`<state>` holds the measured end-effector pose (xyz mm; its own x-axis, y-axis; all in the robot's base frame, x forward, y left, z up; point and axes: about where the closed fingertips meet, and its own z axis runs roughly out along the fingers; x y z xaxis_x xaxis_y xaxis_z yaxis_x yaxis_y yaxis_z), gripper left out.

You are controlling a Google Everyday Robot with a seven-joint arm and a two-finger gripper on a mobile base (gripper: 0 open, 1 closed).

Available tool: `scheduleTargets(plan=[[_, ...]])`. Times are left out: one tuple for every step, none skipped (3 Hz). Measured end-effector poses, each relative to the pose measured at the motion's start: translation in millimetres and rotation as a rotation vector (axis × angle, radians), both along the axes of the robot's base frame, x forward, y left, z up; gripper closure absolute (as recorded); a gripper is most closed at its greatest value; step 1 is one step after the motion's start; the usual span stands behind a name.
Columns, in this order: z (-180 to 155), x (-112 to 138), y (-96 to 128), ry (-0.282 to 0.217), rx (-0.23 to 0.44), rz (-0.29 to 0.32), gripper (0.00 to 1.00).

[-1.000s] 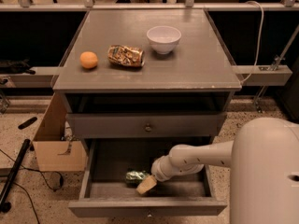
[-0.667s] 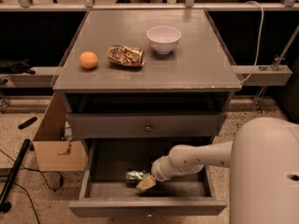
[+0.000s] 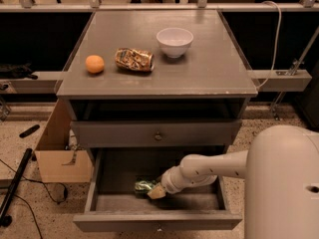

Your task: Pick green can from middle drawer and place on counter

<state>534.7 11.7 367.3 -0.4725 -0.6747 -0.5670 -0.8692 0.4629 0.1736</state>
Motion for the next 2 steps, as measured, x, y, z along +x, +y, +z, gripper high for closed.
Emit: scheduleTargets(plan=[[0.0, 0.0, 0.0, 0.000, 0.000, 0.000, 0.92], [-0.3, -0.3, 0.4, 0.002, -0.001, 0.001, 1.00]])
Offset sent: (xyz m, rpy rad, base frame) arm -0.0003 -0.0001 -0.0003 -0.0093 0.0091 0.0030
